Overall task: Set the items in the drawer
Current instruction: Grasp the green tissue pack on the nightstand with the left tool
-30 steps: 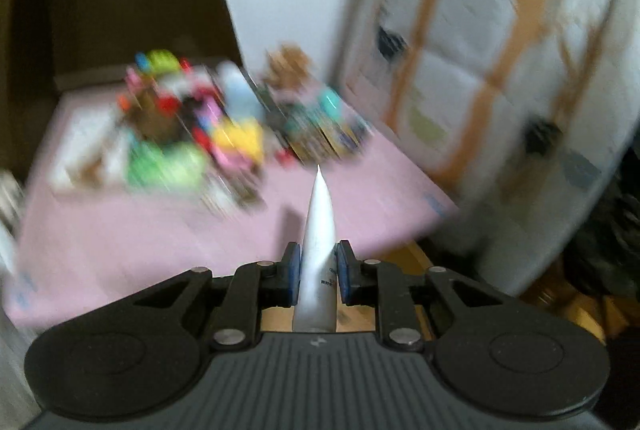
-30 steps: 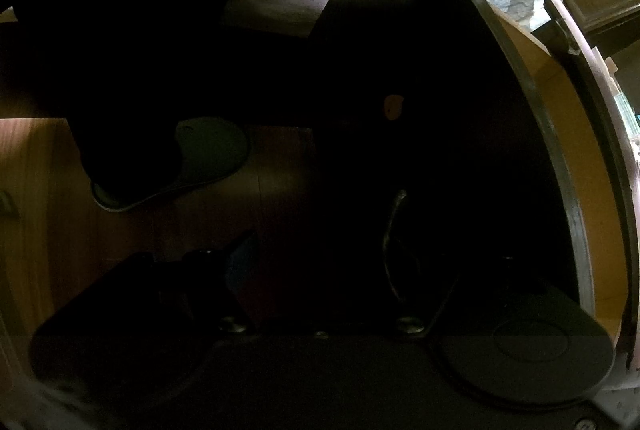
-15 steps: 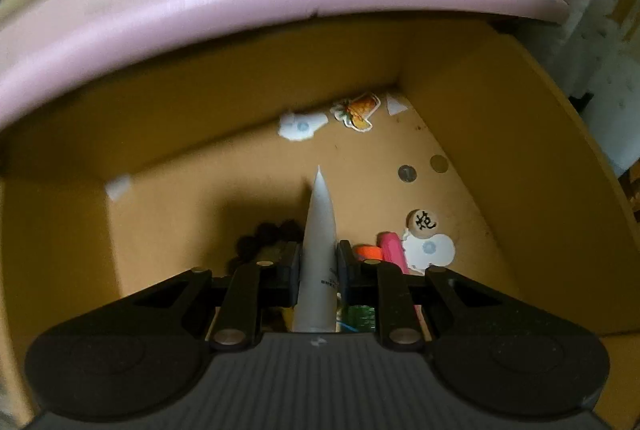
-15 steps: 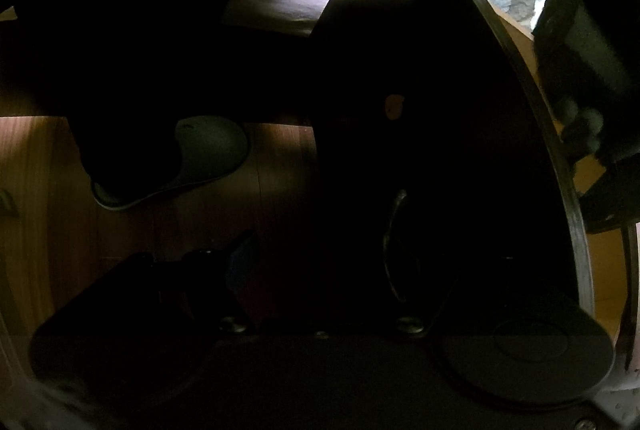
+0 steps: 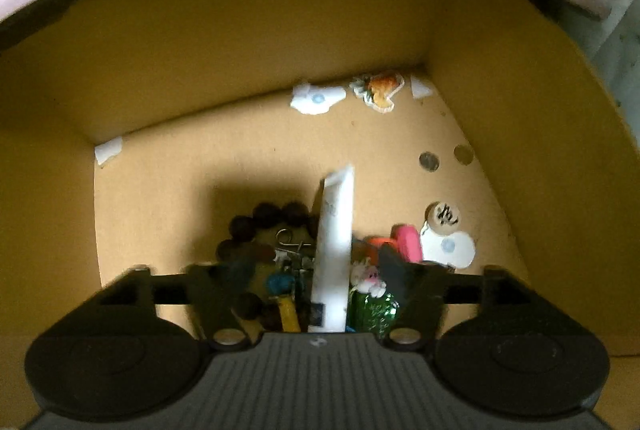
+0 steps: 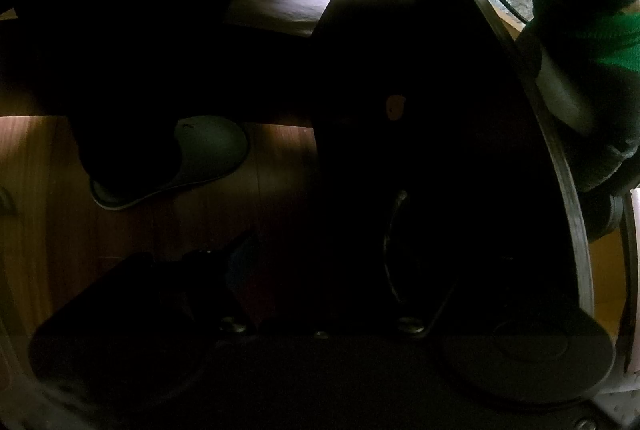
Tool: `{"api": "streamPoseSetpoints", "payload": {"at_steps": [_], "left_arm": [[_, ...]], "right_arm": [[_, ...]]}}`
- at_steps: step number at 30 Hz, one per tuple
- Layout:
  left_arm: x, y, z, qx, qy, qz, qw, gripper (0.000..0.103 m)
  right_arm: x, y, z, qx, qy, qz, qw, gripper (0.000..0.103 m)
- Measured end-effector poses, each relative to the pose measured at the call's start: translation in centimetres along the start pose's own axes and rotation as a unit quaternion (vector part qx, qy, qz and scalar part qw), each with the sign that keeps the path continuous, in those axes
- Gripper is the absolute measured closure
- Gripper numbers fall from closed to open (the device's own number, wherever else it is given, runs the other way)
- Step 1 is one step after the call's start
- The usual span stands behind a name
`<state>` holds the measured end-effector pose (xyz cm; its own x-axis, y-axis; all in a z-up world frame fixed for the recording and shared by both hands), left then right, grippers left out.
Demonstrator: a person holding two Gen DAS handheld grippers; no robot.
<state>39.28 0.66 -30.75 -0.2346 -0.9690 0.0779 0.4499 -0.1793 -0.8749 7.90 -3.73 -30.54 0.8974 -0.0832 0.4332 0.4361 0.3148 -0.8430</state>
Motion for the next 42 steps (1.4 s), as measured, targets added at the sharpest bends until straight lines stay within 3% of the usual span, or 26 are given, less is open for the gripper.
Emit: {"api": "streamPoseSetpoints", "payload": {"at_steps": [9,19,25,31,37,42], "left_arm": [[0.0,-2.7,0.5,0.029,-0.013,-0.008,0.9995,0.035],[1.0,-10.7,0.2,0.088,-0.019,-0.038,0.9952,0.035],[0.6,-15.4,2.7,0.166,-0.026,-0.001,0.9857,0.035],[-2.2,-16.2,8.6,0.221,-0.046,0.05,0.9728,0.035],[-4.4,-14.1,13.6,0.215,-0.029,0.077,0.9731,0.034],[-5.0,-11.6,15.3,0.191,0.017,0.107,0.9755,0.03]], "right_arm": [[-0.1,0.2,0.0,-0.001,0.002,-0.002,1.0,0.028],[-0.2,0.3,-0.2,0.001,-0.002,-0.003,1.0,0.029],[-0.1,0.3,-0.3,0.004,0.0,-0.004,1.0,0.029],[-0.1,0.3,-0.4,0.005,-0.001,-0.004,1.0,0.029],[-0.1,0.4,-0.5,0.008,-0.004,-0.004,1.0,0.029],[-0.1,0.4,-0.6,0.011,-0.007,-0.004,1.0,0.029]]}}
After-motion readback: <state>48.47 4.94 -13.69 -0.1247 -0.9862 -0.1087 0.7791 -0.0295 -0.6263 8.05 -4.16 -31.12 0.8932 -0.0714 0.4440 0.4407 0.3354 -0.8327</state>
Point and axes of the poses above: each gripper's, at about its wrist camera, not at the fingertips, and y roughly the way its jaws point, x to its right, z to its top, the point moved 2 cm from there along y, roughly the way its jaws point, and after that the axes turned 1 degree about z, right-handed, at the moved point
